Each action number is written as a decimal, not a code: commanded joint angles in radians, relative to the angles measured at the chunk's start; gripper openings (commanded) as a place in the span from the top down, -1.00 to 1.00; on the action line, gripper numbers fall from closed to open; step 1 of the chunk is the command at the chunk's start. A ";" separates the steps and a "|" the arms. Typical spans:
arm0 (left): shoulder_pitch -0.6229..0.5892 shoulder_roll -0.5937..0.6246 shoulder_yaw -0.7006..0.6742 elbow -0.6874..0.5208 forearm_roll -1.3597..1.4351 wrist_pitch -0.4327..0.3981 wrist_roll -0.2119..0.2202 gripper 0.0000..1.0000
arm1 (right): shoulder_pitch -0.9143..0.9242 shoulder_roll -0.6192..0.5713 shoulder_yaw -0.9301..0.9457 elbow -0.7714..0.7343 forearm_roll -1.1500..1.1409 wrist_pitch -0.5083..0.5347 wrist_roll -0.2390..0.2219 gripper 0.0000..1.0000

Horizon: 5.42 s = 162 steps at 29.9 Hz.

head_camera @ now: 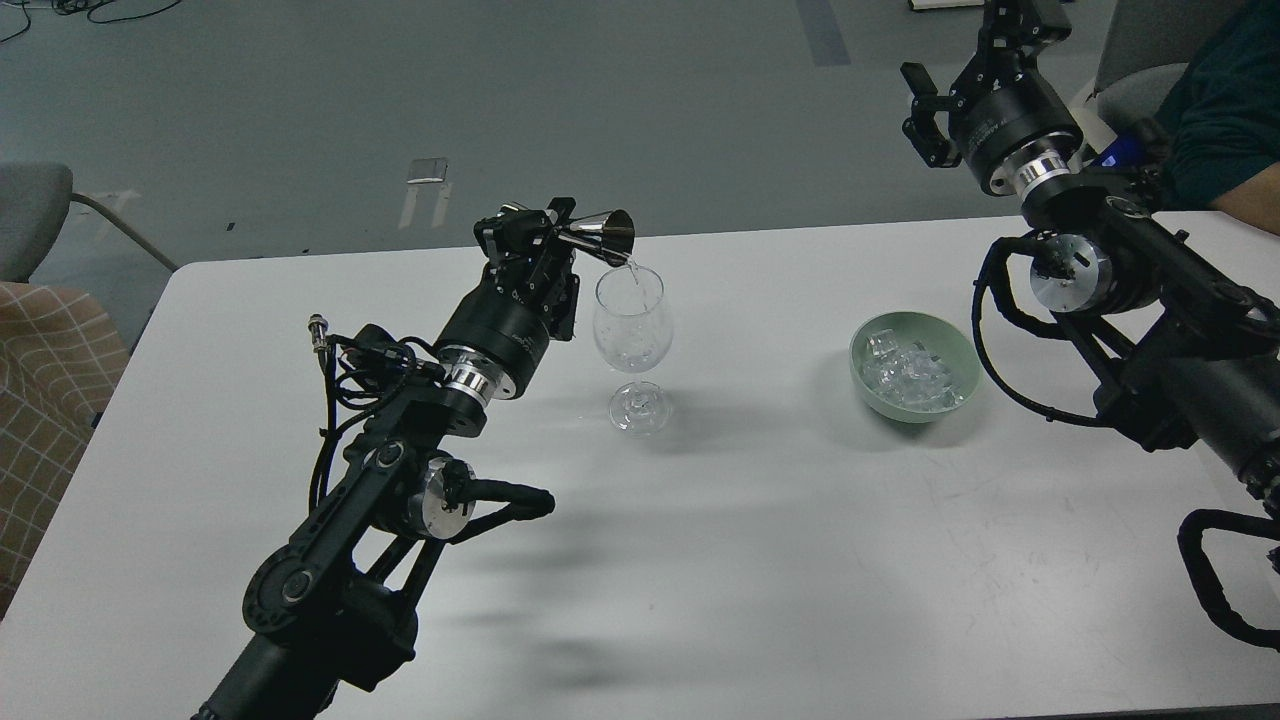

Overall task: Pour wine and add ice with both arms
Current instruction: 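Hold the jigger tipped over the glass to pour, then turn the jigger upright and move it back from the glass, then lower the jigger onto the table and open the left gripper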

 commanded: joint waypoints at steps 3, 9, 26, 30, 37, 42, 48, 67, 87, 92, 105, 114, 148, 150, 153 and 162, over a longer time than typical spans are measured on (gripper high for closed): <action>-0.001 0.000 0.000 0.015 0.023 0.002 -0.021 0.95 | 0.000 -0.001 0.000 0.000 0.000 0.000 0.005 -1.00; 0.000 0.000 0.000 0.018 0.069 0.006 -0.038 0.95 | 0.000 -0.001 0.000 0.000 0.000 0.000 0.005 -1.00; 0.003 0.000 0.022 0.018 0.215 0.008 -0.093 0.95 | -0.001 -0.001 0.000 0.000 0.000 0.000 0.005 -1.00; 0.003 0.000 0.022 0.020 0.230 0.025 -0.099 0.95 | -0.001 0.002 0.000 0.000 0.000 0.000 0.005 -1.00; 0.002 0.000 0.022 0.038 0.307 0.051 -0.139 0.95 | -0.006 0.002 0.000 0.000 0.000 0.000 0.005 -1.00; 0.003 0.000 0.023 0.038 0.345 0.062 -0.148 0.95 | -0.006 0.002 0.000 0.002 0.000 0.000 0.005 -1.00; 0.002 0.000 0.069 0.038 0.366 0.080 -0.165 0.95 | -0.008 0.002 0.000 0.002 0.000 0.000 0.005 -1.00; -0.015 0.000 -0.291 -0.086 -0.556 0.186 0.198 0.94 | -0.018 -0.020 0.001 0.025 0.000 -0.008 0.005 -1.00; 0.245 0.000 -0.523 -0.075 -0.787 0.083 0.244 0.75 | -0.023 -0.013 0.000 0.023 0.000 -0.017 0.005 -1.00; 0.264 0.000 -0.523 -0.009 -0.794 0.006 0.235 0.72 | -0.023 -0.013 0.000 0.025 0.000 -0.018 0.005 -1.00; 0.265 0.000 -0.523 0.054 -0.794 -0.014 0.231 0.54 | -0.031 -0.015 0.000 0.025 0.000 -0.018 0.005 -1.00; 0.267 0.000 -0.521 0.069 -0.793 -0.015 0.228 0.42 | -0.031 -0.016 0.000 0.025 0.000 -0.018 0.005 -1.00; 0.267 0.000 -0.520 0.097 -0.780 -0.021 0.228 0.30 | -0.038 -0.015 0.000 0.026 0.000 -0.018 0.005 -1.00; 0.267 0.000 -0.520 0.097 -0.780 -0.021 0.226 0.29 | -0.038 -0.017 0.000 0.026 0.000 -0.018 0.005 -1.00; 0.265 0.000 -0.520 0.098 -0.779 -0.021 0.226 0.21 | -0.038 -0.017 0.000 0.025 0.000 -0.018 0.005 -1.00; 0.265 0.000 -0.520 0.109 -0.777 -0.021 0.226 0.12 | -0.038 -0.015 0.000 0.025 0.000 -0.020 0.005 -1.00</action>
